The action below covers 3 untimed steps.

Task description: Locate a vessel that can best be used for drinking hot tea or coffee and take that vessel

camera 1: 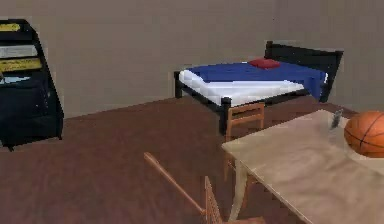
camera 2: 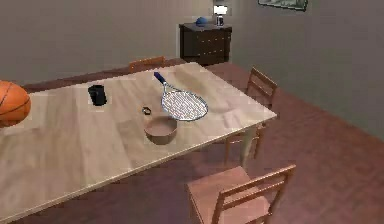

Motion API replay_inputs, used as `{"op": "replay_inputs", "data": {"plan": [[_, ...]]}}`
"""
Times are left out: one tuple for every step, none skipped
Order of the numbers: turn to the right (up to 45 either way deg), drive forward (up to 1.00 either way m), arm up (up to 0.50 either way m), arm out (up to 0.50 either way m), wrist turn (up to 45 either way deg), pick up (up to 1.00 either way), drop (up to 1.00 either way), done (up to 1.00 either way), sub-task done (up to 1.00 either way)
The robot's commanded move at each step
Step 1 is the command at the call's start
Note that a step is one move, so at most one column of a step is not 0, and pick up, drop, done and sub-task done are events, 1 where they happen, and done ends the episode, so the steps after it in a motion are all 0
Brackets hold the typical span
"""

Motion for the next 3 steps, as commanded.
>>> {"op": "replay_inputs", "data": {"plan": [[-21.0, 0.00, 0.00, 0.00, 0.0, 0.00, 0.00, 0.00, 0.00], [45.0, 0.00, 0.00, 0.00, 0.0, 0.00, 0.00, 0.00, 0.00], [36.0, 0.00, 0.00, 0.00, 0.0, 0.00, 0.00, 0.00, 0.00]]}}
